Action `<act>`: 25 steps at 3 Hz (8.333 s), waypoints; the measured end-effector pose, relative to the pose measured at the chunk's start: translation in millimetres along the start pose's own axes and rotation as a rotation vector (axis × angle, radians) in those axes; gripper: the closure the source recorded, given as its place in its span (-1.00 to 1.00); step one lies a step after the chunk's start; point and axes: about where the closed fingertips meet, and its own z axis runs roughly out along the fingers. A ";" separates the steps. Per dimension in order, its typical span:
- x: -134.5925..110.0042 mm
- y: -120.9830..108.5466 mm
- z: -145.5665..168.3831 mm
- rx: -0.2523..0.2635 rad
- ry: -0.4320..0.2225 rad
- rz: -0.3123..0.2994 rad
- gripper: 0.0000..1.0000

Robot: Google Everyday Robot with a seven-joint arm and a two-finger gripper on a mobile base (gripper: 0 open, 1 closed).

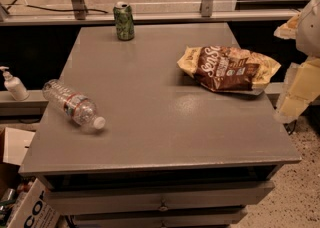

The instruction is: Move brown chip bag near water bottle

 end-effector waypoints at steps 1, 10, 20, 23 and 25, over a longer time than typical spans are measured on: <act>-2.7 -11.5 25.6 0.013 -0.052 0.014 -1.00; -44.4 -147.2 116.0 -0.017 -0.257 0.104 1.00; -253.0 -8.4 172.7 -0.092 -0.082 0.157 0.63; -234.5 -3.6 183.0 -0.119 -0.043 0.177 -0.91; -211.4 -0.1 183.0 -0.185 -0.045 0.191 -1.00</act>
Offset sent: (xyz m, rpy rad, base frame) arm 0.1078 0.0037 -0.0786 0.1448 -0.0567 -0.0358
